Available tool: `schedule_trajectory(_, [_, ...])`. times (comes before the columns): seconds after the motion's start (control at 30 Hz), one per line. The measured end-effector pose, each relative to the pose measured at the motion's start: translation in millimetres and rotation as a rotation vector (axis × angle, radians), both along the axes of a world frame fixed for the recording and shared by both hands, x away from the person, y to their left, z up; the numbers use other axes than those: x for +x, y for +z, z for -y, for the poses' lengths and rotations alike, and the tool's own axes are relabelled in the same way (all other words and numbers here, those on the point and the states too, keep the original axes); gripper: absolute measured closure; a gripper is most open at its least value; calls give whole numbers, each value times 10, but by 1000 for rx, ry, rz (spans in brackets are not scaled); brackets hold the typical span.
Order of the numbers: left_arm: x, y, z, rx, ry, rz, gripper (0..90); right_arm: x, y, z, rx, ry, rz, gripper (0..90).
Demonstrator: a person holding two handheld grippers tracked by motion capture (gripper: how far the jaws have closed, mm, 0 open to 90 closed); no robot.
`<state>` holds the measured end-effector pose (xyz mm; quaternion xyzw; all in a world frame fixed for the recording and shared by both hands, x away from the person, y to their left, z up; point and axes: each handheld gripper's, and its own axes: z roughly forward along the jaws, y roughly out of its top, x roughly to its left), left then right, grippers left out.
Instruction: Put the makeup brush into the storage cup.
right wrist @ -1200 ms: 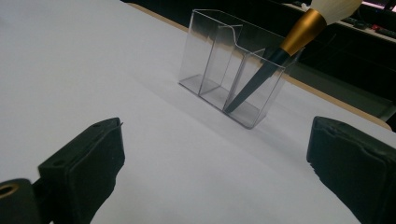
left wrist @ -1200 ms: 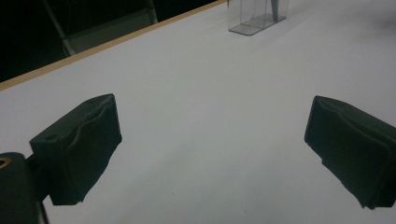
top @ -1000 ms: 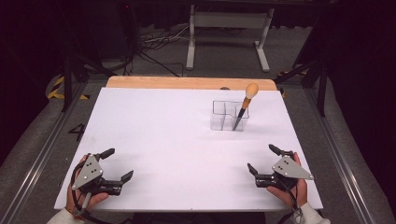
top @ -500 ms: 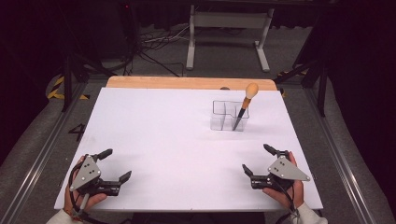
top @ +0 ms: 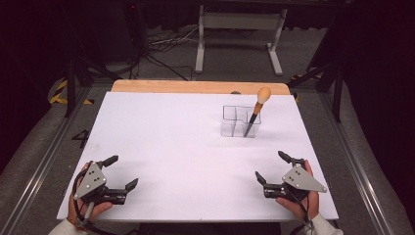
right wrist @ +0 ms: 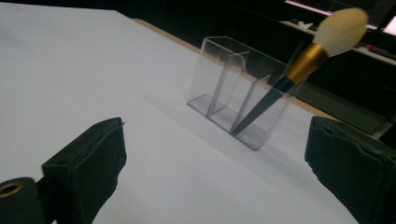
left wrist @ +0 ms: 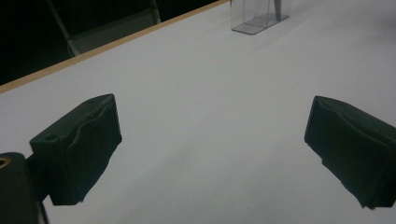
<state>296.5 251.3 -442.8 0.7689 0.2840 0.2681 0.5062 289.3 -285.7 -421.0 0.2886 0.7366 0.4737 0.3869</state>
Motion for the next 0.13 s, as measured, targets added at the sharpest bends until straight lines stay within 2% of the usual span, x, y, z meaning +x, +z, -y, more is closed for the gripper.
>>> schedule_trajectory(0.07, [7, -1, 4, 1, 0, -4, 42, -4, 21, 34, 32, -15, 14, 68])
schedule_trajectory(0.13, [18, -6, 3, 6, -2, -9, 42, 6, 29, 59, 44, -23, 19, 69])
